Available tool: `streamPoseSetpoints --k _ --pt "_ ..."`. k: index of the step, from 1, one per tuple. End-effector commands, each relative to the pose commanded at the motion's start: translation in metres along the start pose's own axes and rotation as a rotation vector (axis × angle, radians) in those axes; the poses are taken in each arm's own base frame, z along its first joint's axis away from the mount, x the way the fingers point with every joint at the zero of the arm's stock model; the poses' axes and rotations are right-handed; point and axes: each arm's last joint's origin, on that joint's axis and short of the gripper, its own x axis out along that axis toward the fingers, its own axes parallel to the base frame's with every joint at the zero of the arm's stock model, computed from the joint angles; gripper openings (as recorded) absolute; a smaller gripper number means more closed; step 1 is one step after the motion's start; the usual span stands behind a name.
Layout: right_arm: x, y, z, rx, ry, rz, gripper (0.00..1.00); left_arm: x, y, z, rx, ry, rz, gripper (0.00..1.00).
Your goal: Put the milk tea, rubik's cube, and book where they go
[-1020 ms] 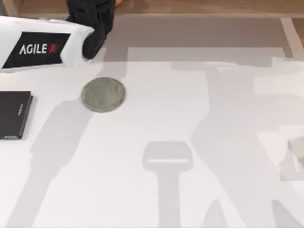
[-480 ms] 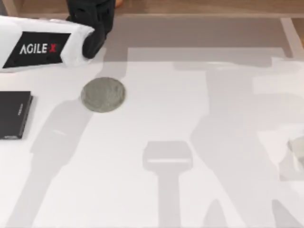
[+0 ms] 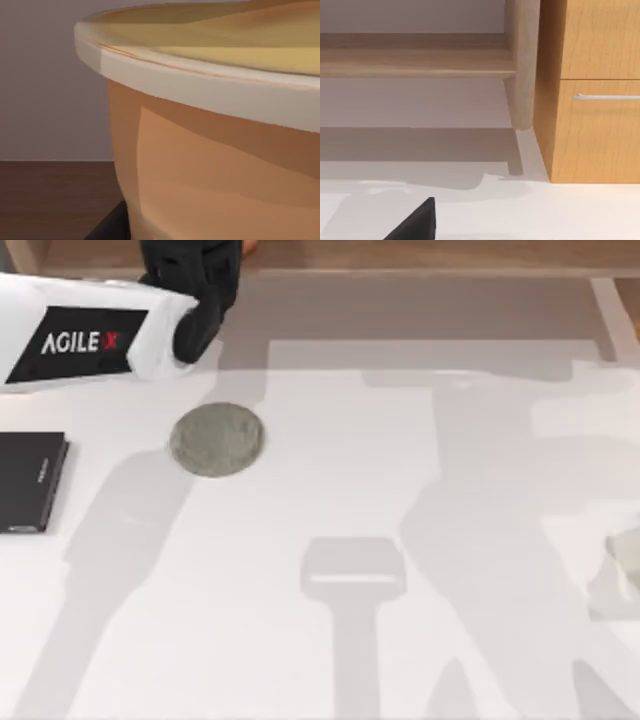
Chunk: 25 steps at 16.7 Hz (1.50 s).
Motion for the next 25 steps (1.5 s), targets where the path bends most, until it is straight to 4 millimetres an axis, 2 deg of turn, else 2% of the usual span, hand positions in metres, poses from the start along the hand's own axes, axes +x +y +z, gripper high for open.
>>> streamPoseSetpoints --k 10,13,17,19,21,25 --pt "0.000 0.000 0.000 0.000 0.000 0.000 1.00 -0.002 -0.002 0.001 0.000 -0.003 -0.003 0.00" --pt "0.000 0.000 0.000 0.000 0.000 0.000 1.00 -0.019 -0.005 0.011 -0.007 -0.020 -0.003 0.00" --pt "0.000 0.000 0.000 0.000 0.000 0.000 1.00 -0.059 0.000 0.004 0.010 0.020 -0.003 0.00" --pt "0.000 0.000 0.000 0.000 0.000 0.000 1.00 -0.074 0.000 0.008 0.006 0.010 -0.003 0.00" --pt "0.000 0.000 0.000 0.000 0.000 0.000 1.00 -0.081 -0.002 0.011 0.001 -0.002 -0.003 0.00" --pt "0.000 0.000 0.000 0.000 0.000 0.000 1.00 -0.079 0.000 0.010 0.004 0.001 0.000 0.00"
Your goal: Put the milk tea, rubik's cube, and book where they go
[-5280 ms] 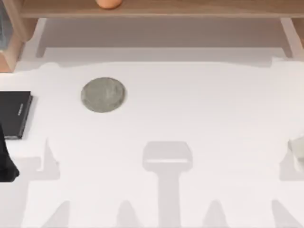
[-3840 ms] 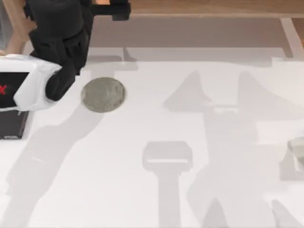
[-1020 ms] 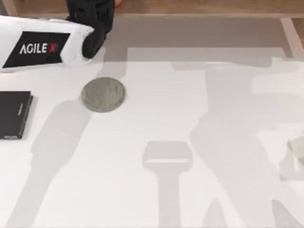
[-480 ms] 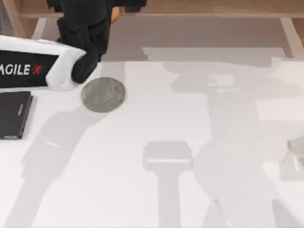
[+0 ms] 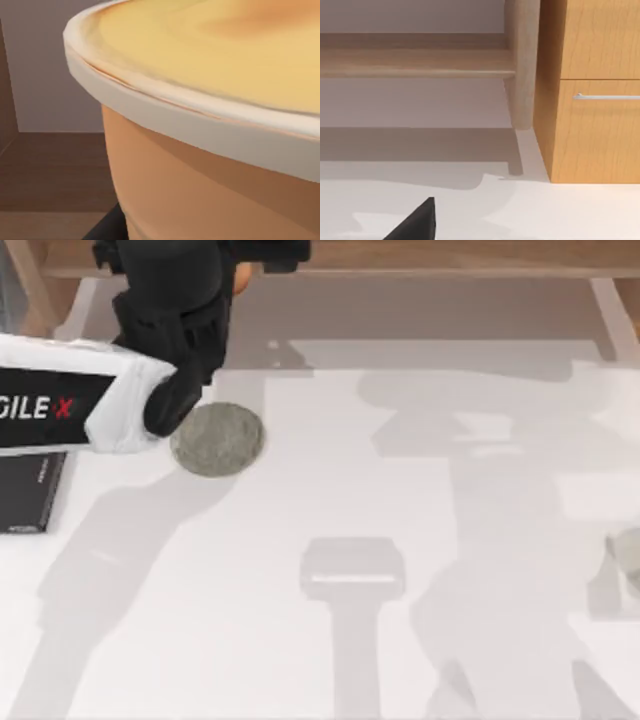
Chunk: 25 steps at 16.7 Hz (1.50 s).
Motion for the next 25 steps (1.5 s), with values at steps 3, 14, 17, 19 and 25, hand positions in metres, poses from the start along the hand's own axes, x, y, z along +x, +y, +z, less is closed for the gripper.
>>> streamPoseSetpoints --k 3,14,17,19,25 --pt "0.000 0.000 0.000 0.000 0.000 0.000 1.00 -0.010 -0.001 -0.002 -0.010 -0.029 -0.018 0.00" --pt "0.000 0.000 0.000 0.000 0.000 0.000 1.00 -0.050 0.020 -0.101 0.000 0.079 -0.010 0.00" --pt "0.000 0.000 0.000 0.000 0.000 0.000 1.00 -0.051 0.019 -0.100 0.002 0.078 -0.014 0.00" --pt "0.000 0.000 0.000 0.000 0.000 0.000 1.00 -0.050 0.019 -0.102 0.002 0.077 -0.014 0.00" --pt "0.000 0.000 0.000 0.000 0.000 0.000 1.00 -0.050 0.020 -0.124 -0.003 0.073 -0.011 0.00"
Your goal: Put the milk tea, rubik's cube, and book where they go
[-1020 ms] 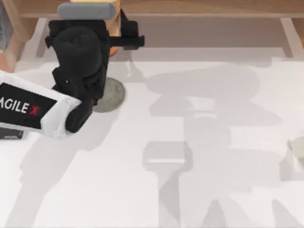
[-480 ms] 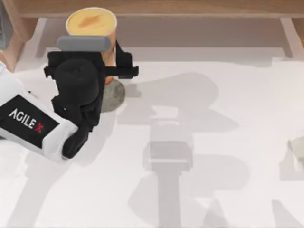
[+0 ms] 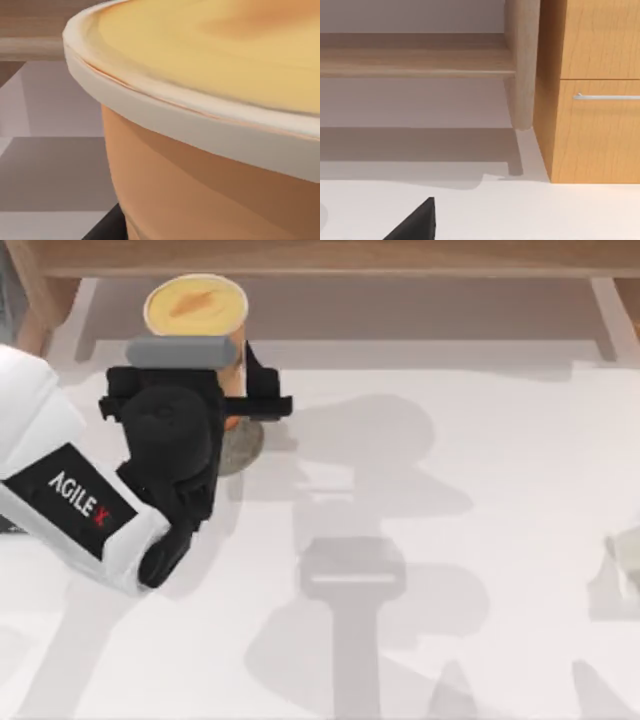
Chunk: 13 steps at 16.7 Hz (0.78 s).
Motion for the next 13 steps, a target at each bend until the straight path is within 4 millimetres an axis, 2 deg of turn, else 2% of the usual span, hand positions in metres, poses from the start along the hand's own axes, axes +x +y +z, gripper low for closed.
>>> streamPoseSetpoints --k 6,13 --pt "0.0000 0.0000 0.0000 0.000 0.000 0.000 1.00 -0.0002 0.0006 -0.0067 0.003 0.007 0.001 0.00" --pt "0.0000 0.0000 0.0000 0.000 0.000 0.000 1.00 -0.0002 0.0006 -0.0067 0.003 0.007 0.001 0.53"
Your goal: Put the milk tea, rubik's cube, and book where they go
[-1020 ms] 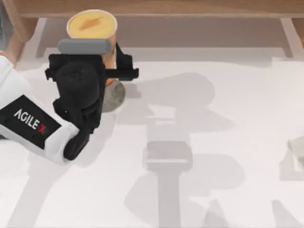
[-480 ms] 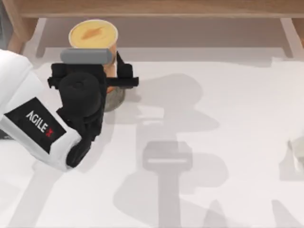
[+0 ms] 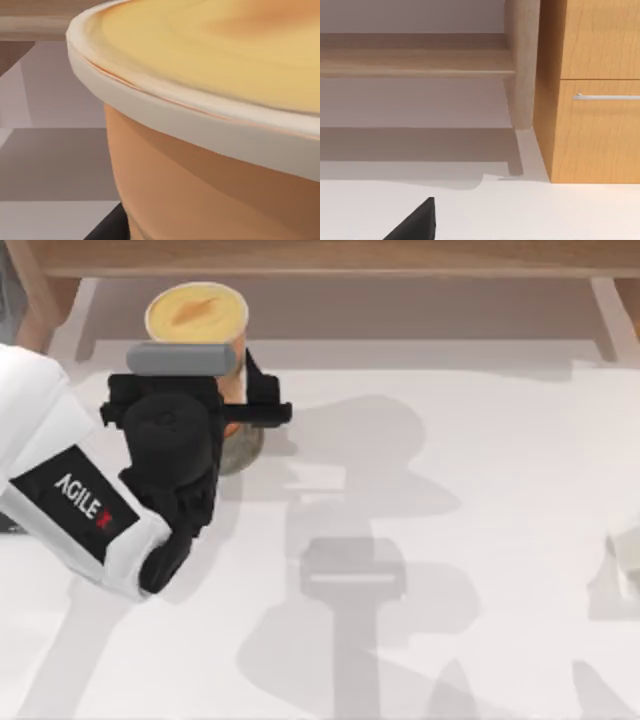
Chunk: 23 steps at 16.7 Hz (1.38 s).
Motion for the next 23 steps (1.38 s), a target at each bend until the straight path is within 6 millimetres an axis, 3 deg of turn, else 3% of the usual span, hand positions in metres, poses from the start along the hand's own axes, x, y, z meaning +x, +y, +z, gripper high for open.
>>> streamPoseSetpoints --k 6,16,23 --pt "0.000 0.000 0.000 0.000 0.000 0.000 1.00 0.000 0.000 0.000 0.000 0.000 0.000 0.98" --pt "0.000 0.000 0.000 0.000 0.000 0.000 1.00 -0.001 0.000 0.000 0.000 -0.001 -0.001 1.00" --pt "0.000 0.000 0.000 0.000 0.000 0.000 1.00 -0.030 -0.001 -0.002 0.000 -0.001 -0.001 1.00"
